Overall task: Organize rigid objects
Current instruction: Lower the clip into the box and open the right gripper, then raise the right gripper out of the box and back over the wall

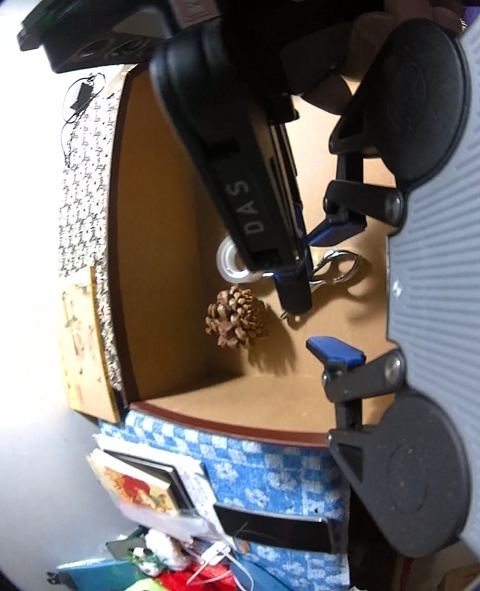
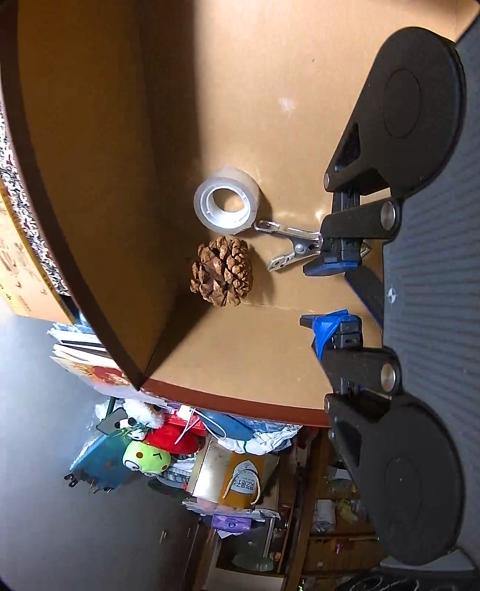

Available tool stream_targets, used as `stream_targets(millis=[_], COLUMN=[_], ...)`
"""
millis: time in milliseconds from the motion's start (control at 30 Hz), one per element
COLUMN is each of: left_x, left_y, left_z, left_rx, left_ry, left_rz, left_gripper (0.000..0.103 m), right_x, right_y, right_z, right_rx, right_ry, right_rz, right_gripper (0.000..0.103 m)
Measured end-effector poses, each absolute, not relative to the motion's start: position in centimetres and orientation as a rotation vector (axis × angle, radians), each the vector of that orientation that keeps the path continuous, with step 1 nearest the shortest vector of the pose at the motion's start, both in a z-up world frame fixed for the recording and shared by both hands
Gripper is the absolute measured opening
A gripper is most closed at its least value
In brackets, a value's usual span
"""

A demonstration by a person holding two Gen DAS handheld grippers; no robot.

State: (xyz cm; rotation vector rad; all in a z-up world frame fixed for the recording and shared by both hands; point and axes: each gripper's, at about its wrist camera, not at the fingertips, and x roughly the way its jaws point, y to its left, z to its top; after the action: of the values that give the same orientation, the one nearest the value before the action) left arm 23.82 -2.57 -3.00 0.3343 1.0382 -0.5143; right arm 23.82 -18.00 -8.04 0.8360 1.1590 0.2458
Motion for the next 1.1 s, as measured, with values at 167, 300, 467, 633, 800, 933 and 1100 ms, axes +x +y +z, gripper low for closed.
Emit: stream_targets(millis=[167, 300, 467, 633, 800, 933, 1100], left_x=[22.7, 21.4, 19.6, 17.6, 15.9, 14.7, 13.1], left_y=[-2.3, -2.4, -2.5, -2.8, -2.9, -3.3, -3.5], left_z=[-1.8, -0.8, 0.5, 1.7, 2.5, 2.6, 2.5], left_rx=[0.33, 0.319, 0.302, 0.304, 0.289, 0.286, 0.292], left_ry=[1.004, 0.981, 0.944, 0.898, 0.881, 0.888, 0.902], left_rz=[-0.472, -0.424, -0.379, -0.343, -0.321, -0.295, -0.265], left_gripper=[0.057, 0.058, 0.059, 0.061, 0.063, 0.064, 0.064], right_x=[22.3, 20.8, 18.7, 16.4, 14.6, 13.3, 12.2], right_y=[-18.1, -18.4, -18.9, -19.4, -19.8, -19.9, -19.6], right_z=[-6.6, -5.0, -3.3, -2.0, -1.3, -0.9, -0.6], right_rx=[0.814, 0.775, 0.753, 0.732, 0.721, 0.71, 0.694], right_ry=[1.103, 1.048, 0.994, 0.937, 0.918, 0.899, 0.888], right_rz=[0.24, 0.235, 0.231, 0.227, 0.222, 0.225, 0.241], right_gripper=[0.007, 0.007, 0.008, 0.008, 0.009, 0.009, 0.009])
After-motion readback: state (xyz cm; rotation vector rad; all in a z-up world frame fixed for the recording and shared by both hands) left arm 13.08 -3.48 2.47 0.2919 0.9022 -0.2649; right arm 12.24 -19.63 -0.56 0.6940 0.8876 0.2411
